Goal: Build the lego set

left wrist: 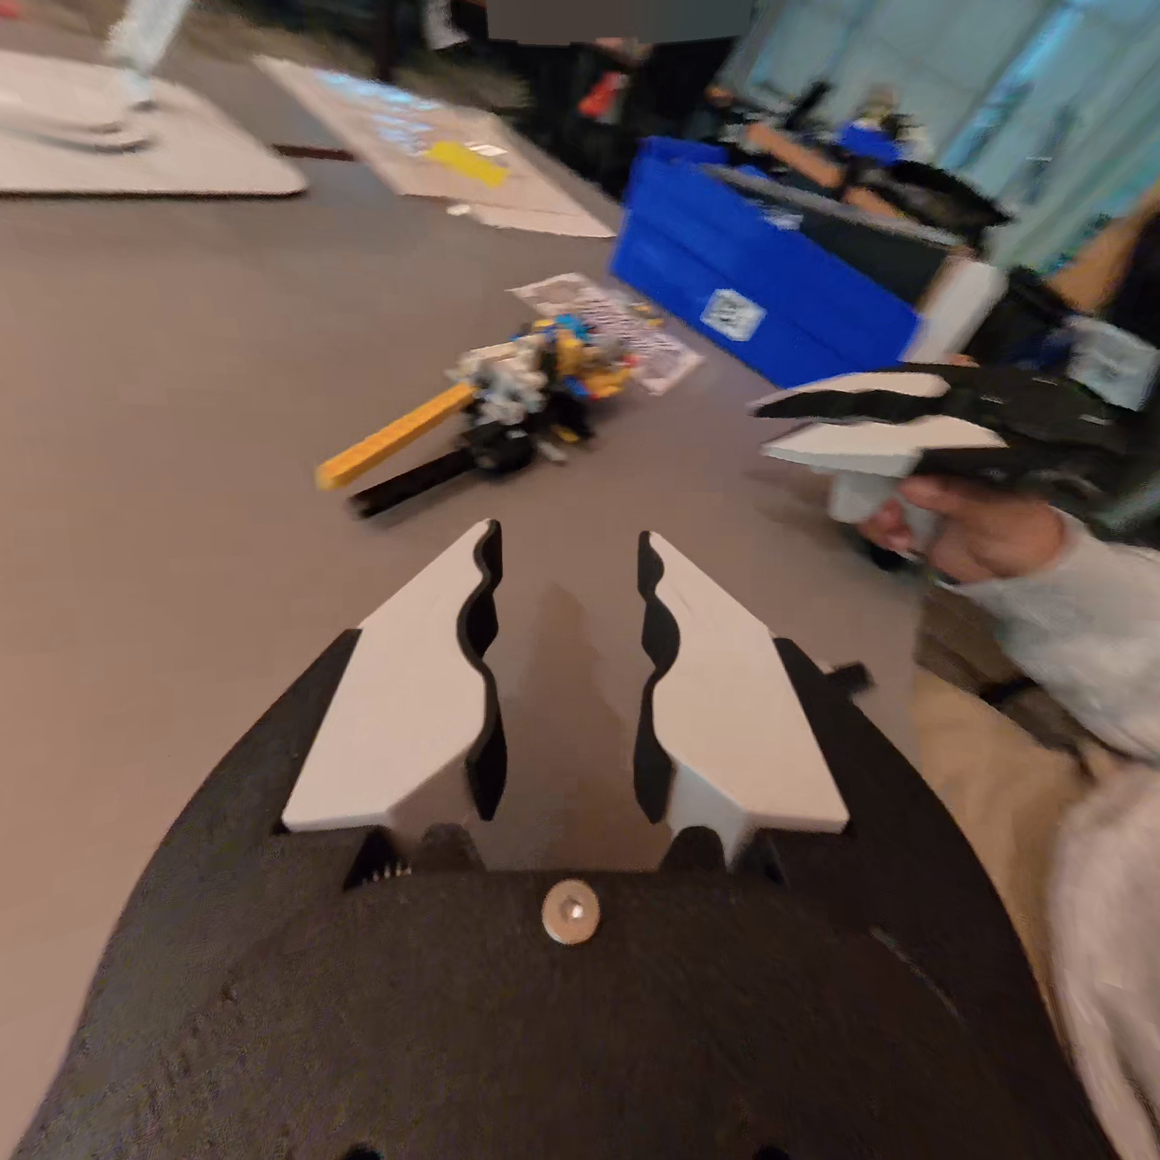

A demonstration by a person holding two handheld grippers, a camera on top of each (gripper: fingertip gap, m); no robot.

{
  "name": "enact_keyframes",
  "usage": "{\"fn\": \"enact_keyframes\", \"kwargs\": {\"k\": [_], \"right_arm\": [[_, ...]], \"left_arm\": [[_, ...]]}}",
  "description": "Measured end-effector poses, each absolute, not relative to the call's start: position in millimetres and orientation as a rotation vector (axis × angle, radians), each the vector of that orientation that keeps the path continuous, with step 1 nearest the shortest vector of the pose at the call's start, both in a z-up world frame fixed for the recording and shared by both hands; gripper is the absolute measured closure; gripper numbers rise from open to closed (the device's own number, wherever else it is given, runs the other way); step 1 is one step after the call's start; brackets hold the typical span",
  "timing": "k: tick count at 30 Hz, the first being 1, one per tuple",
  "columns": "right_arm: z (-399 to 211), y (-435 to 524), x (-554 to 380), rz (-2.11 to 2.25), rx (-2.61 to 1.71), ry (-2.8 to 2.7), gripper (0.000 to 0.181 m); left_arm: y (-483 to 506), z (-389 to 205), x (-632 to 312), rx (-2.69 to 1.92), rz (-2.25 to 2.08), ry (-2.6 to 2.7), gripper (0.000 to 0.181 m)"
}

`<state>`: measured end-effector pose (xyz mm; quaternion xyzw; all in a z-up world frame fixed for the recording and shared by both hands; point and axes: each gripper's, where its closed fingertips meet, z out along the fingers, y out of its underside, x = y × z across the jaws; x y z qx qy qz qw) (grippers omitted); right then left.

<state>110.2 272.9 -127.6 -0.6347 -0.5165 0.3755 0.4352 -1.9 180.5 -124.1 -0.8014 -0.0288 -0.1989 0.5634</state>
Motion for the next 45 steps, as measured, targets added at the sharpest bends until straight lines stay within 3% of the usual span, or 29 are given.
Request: {"fn": "enact_keyframes", "kwargs": {"k": [1,5,14,21,25,30,36,41,45], "right_arm": [[-127.4,273.1,110.3,0.937,-1.58,-1.283,0.151],[-127.5,273.2,110.3,0.938,-1.581,-1.283,0.151],[-126.6,272.8,110.6,0.941,-1.574,-1.281,0.151],[-126.8,272.4,110.5,0.935,-1.57,-1.283,0.151],[-126.8,272.2,110.3,0.929,-1.567,-1.285,0.151],[-119.5,269.6,112.4,0.978,-1.526,-1.268,0.151],[-84.0,224.3,126.4,1.148,-1.169,-1.411,0.15],[-115.2,183.2,149.0,1.082,-1.092,-1.68,0.152],[-129.3,173.4,152.3,1.061,-1.109,-1.749,0.152]], "left_arm": [[176.8,-116.6,14.9,-1.853,-0.537,0.023,0.133],[160.1,-121.4,79.8,-1.905,-0.73,0.334,0.122],[145.7,-150.3,103.1,-2.075,-0.81,0.444,0.128],[145.2,-154.2,104.2,-2.102,-0.825,0.439,0.169],[144.9,-153.2,104.4,-2.096,-0.843,0.436,0.181],[158.0,-154.6,93.9,-2.11,-0.807,0.316,0.181],[161.1,-154.8,92.5,-2.111,-0.79,0.292,0.181],[148.7,-133.5,104.1,-1.963,-0.941,0.367,0.147],[145.4,-138.9,113.7,-2.0,-0.982,0.407,0.137]]}}
